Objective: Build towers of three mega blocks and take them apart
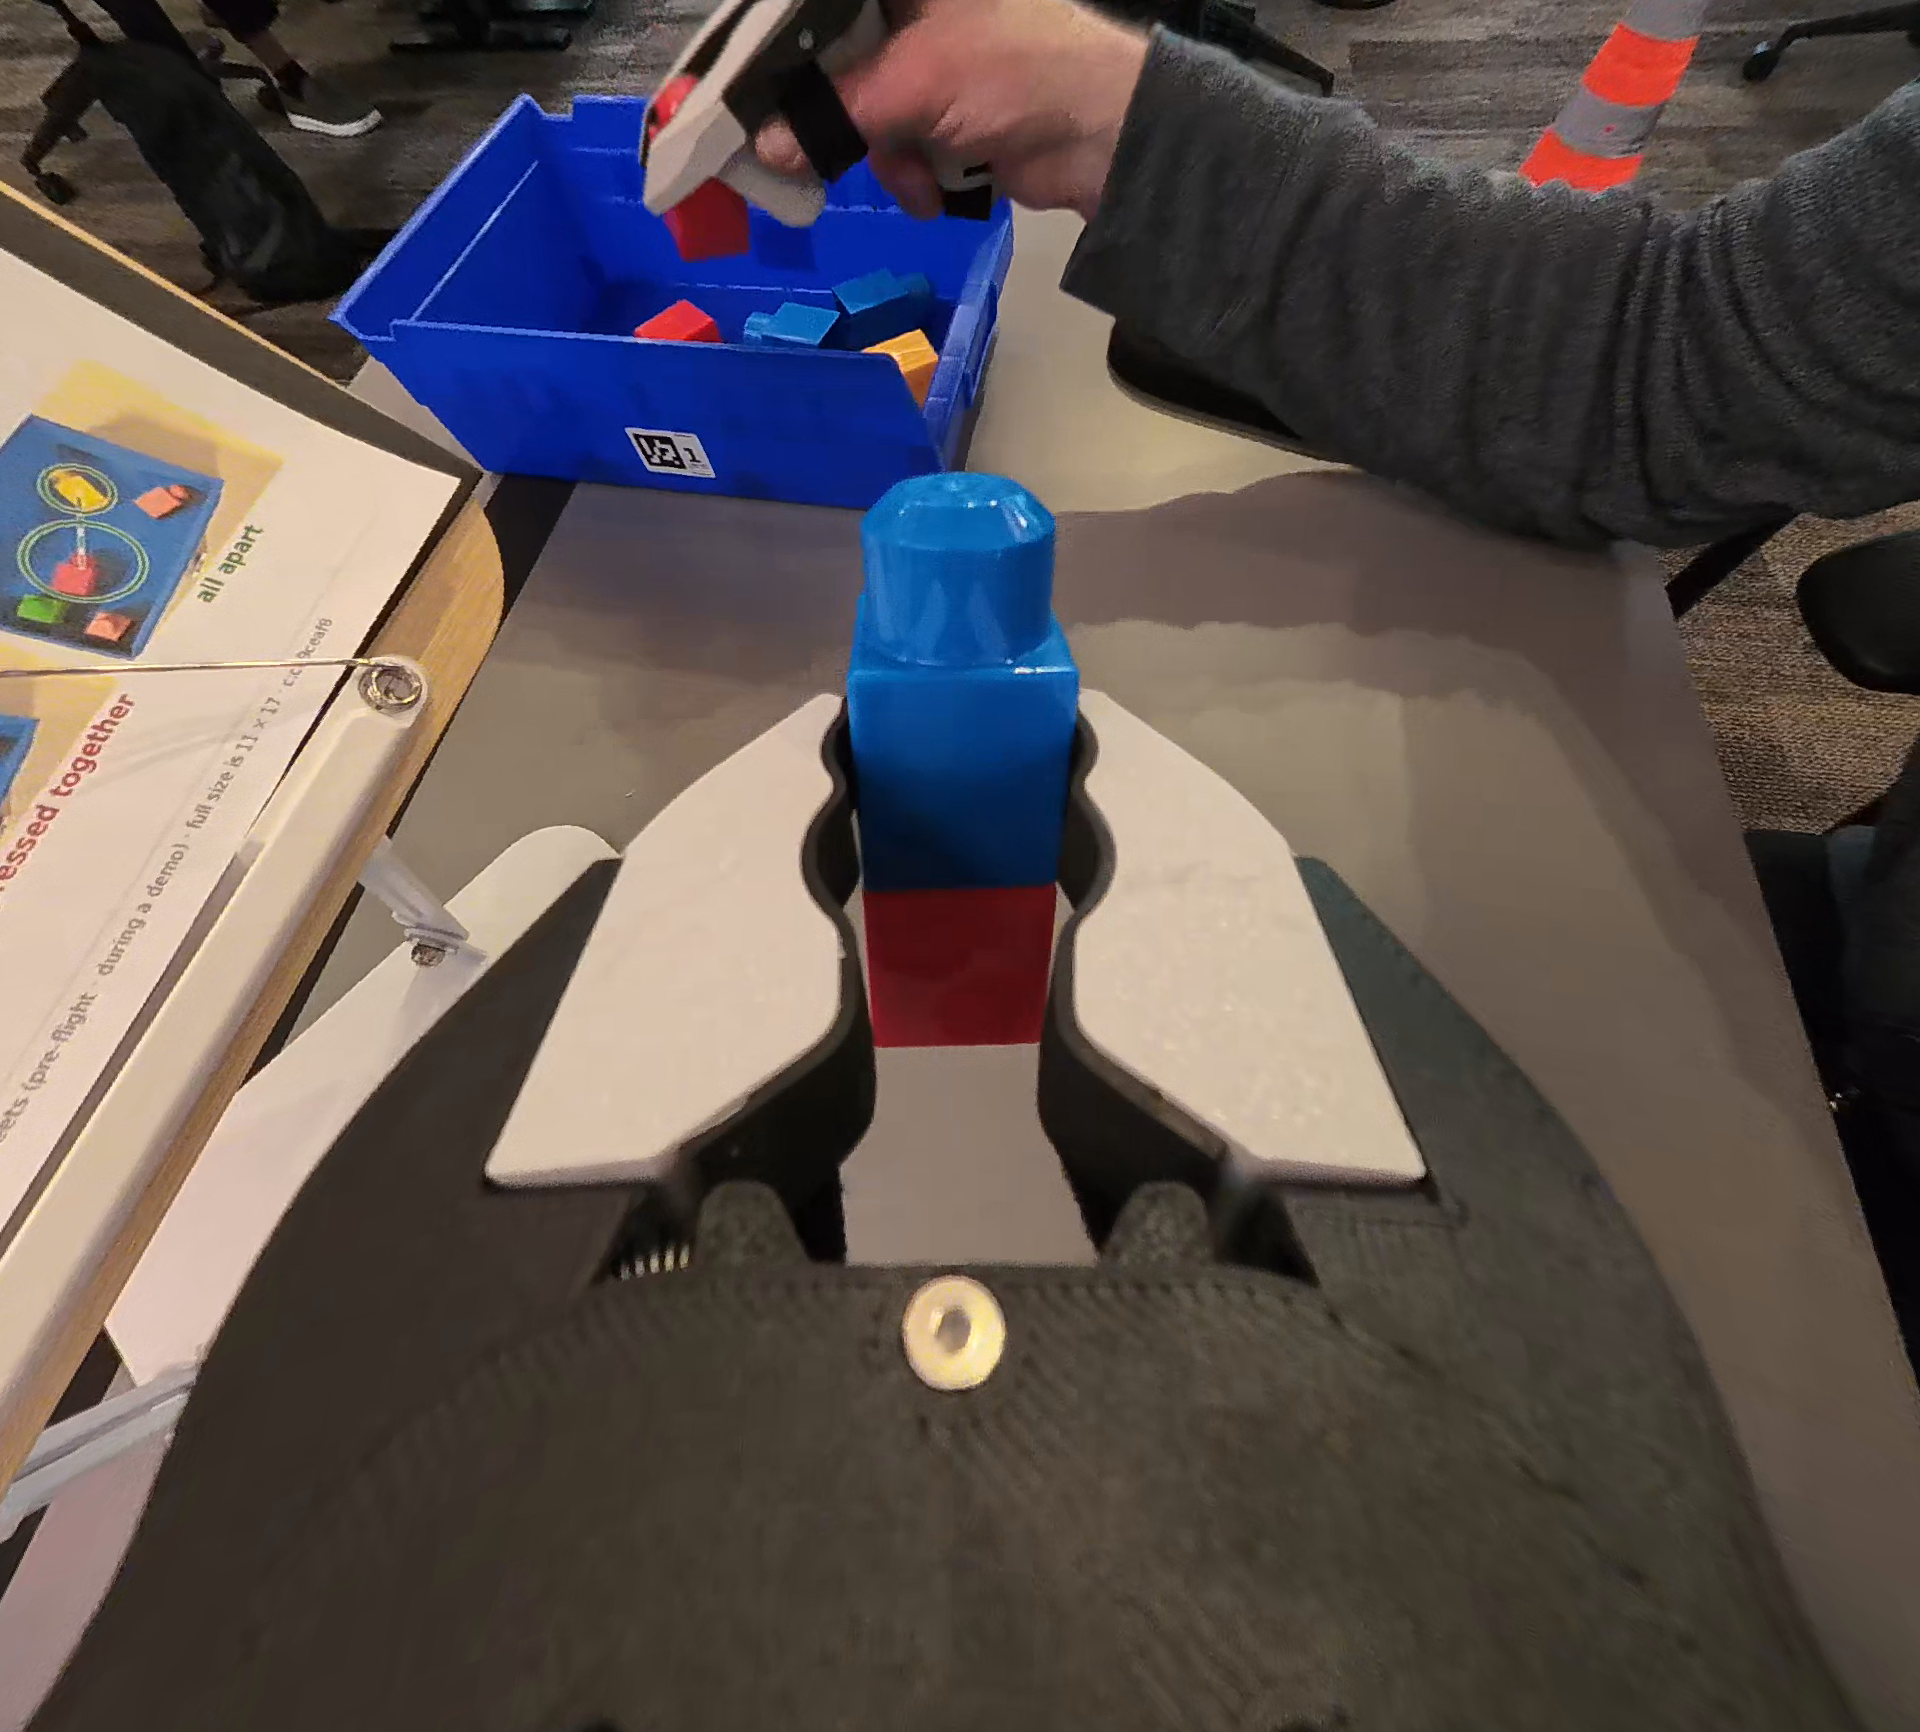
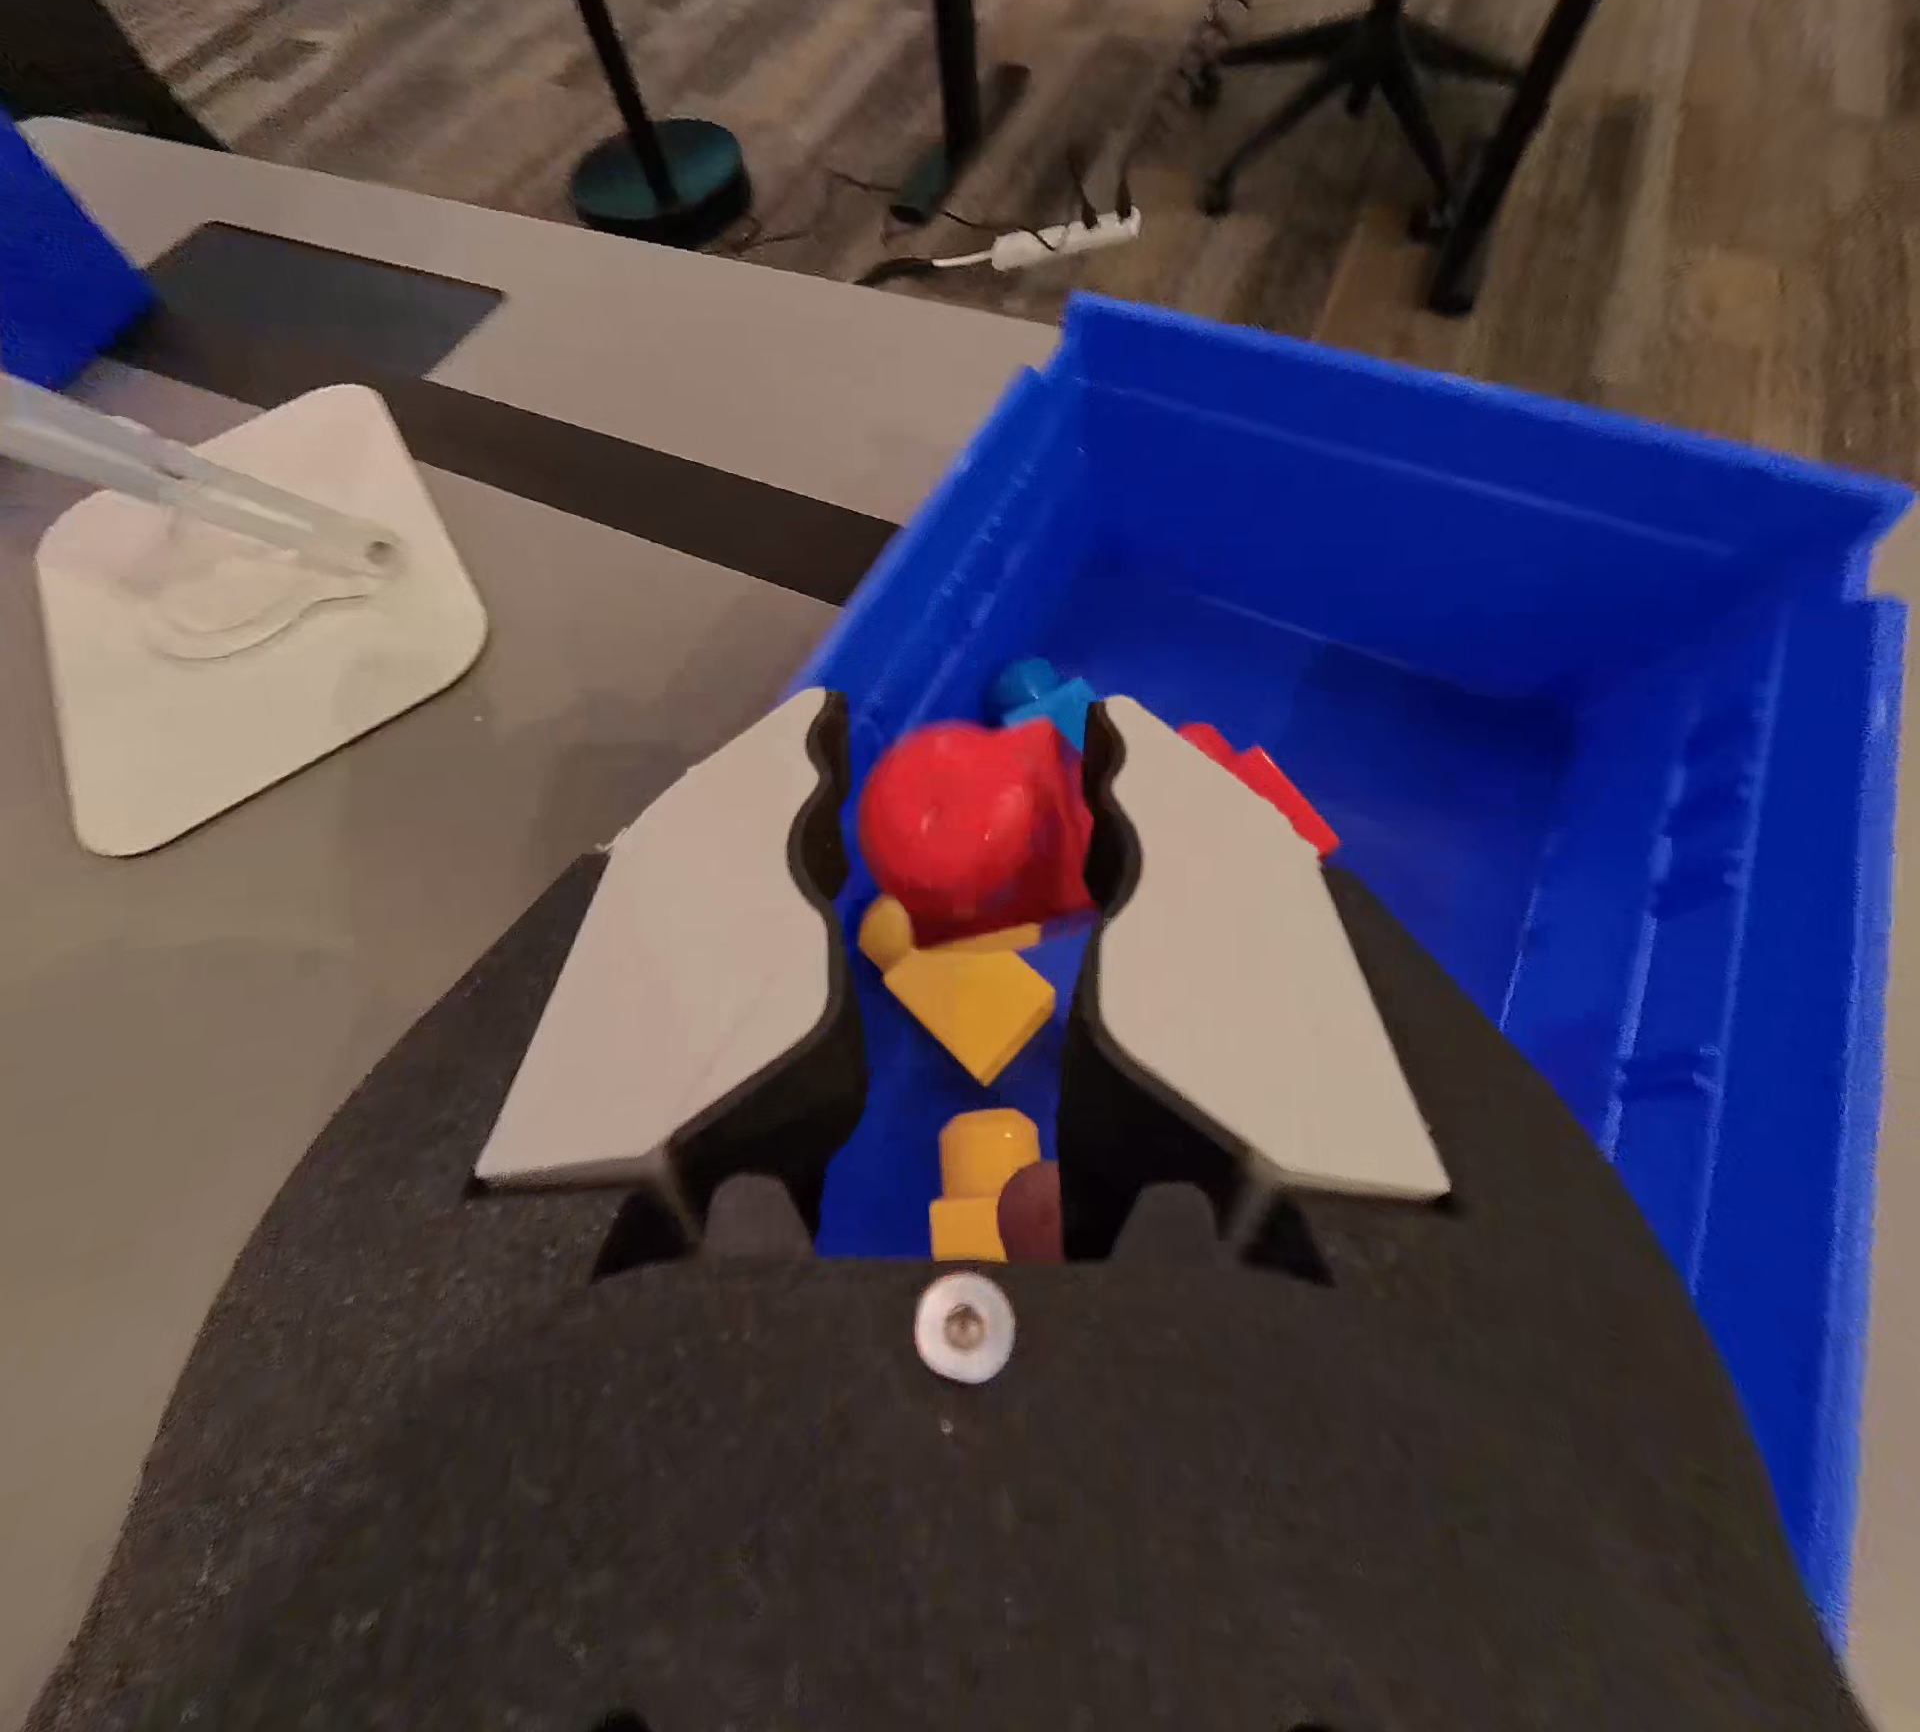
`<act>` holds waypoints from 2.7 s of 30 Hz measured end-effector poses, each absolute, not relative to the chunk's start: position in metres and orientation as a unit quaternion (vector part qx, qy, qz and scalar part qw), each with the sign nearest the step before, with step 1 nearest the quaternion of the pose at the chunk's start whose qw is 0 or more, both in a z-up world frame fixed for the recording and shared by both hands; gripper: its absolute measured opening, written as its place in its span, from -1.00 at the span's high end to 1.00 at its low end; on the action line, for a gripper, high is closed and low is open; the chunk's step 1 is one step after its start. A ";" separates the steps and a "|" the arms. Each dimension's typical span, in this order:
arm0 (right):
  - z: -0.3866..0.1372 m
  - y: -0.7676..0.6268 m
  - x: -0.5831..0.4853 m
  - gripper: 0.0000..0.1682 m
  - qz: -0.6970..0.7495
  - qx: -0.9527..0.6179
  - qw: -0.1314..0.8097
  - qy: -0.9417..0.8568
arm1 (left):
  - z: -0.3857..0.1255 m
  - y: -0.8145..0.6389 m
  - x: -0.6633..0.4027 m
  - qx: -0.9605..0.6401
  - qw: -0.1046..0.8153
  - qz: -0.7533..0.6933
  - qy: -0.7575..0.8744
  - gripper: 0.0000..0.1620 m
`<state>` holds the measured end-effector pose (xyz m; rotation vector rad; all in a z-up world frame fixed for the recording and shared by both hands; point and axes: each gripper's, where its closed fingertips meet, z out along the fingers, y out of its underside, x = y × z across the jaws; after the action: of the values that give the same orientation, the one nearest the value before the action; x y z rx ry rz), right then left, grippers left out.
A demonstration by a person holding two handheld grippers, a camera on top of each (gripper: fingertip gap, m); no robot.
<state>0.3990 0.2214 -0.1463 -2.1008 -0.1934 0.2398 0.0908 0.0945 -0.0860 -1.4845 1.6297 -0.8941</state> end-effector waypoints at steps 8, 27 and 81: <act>-0.130 0.219 0.397 0.33 0.030 -0.862 0.495 -0.104 | -0.086 0.098 0.094 -0.581 0.379 -0.352 0.628 0.56; -0.040 0.098 0.092 0.40 0.415 -0.583 0.506 -0.482 | -0.077 0.090 0.104 -0.563 0.392 -0.388 0.616 0.56; -0.019 0.082 0.074 0.65 0.458 -0.545 0.526 -0.465 | -0.096 0.078 0.123 -0.532 0.379 -0.410 0.636 0.45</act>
<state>0.0742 0.0815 -0.0187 -1.3020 -1.1127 1.0949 0.1233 0.0780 -0.0960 -1.3605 1.6261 -1.0480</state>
